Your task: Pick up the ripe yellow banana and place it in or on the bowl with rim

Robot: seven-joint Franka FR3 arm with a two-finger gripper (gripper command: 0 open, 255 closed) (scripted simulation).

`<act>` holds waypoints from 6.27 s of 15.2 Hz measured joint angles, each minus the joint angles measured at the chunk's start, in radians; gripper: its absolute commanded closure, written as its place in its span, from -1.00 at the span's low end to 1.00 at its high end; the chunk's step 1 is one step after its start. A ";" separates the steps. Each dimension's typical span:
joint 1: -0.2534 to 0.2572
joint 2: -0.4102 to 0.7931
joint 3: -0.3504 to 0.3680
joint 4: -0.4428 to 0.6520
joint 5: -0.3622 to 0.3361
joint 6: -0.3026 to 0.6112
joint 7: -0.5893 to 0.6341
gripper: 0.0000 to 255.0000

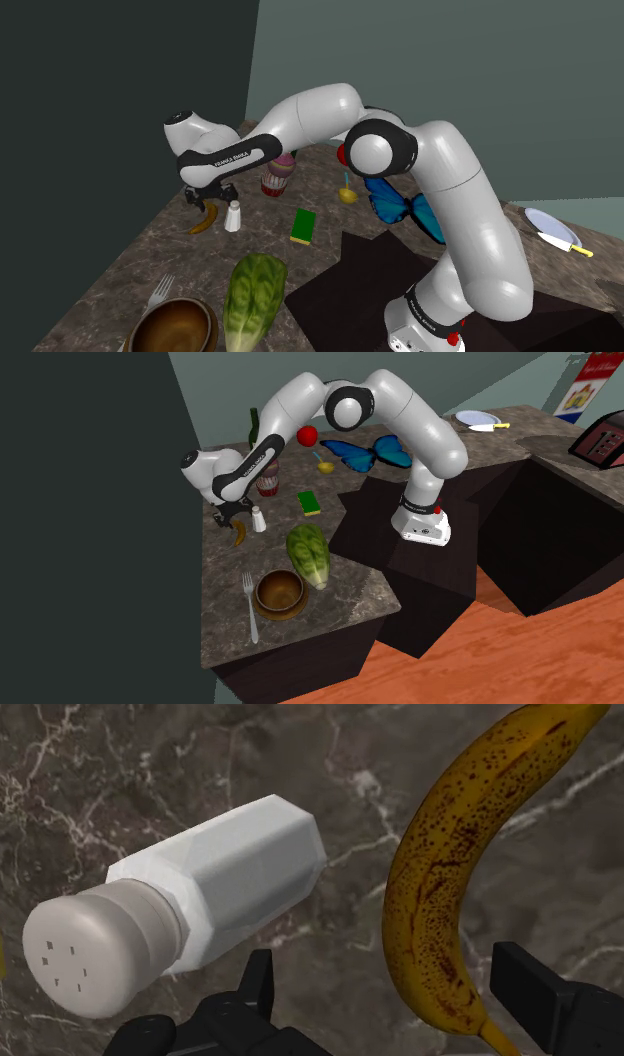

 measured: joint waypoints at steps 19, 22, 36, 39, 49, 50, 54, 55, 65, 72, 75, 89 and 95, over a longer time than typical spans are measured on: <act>-0.005 -0.055 0.007 -0.011 0.009 -0.042 -0.010 -1.00; -0.006 -0.062 0.001 -0.020 0.096 -0.054 0.153 -1.00; -0.006 -0.024 -0.014 -0.055 0.234 0.022 0.461 -1.00; -0.006 -0.023 -0.014 -0.055 0.234 0.022 0.461 1.00; -0.006 -0.023 -0.014 -0.056 0.234 0.022 0.461 1.00; -0.006 -0.027 -0.014 -0.057 0.234 0.019 0.461 1.00; -0.009 -0.059 -0.011 -0.064 0.237 -0.006 0.460 1.00; -0.010 -0.069 -0.010 -0.067 0.238 -0.013 0.460 1.00; -0.017 -0.156 -0.001 -0.077 0.248 -0.090 0.456 1.00; -0.017 -0.203 0.004 -0.057 0.255 -0.156 0.456 1.00; -0.020 -0.224 0.006 -0.051 0.258 -0.184 0.453 1.00; 0.033 -0.388 0.050 -0.229 0.291 -0.168 0.549 1.00; 0.091 -0.487 0.093 -0.387 0.321 -0.104 0.647 1.00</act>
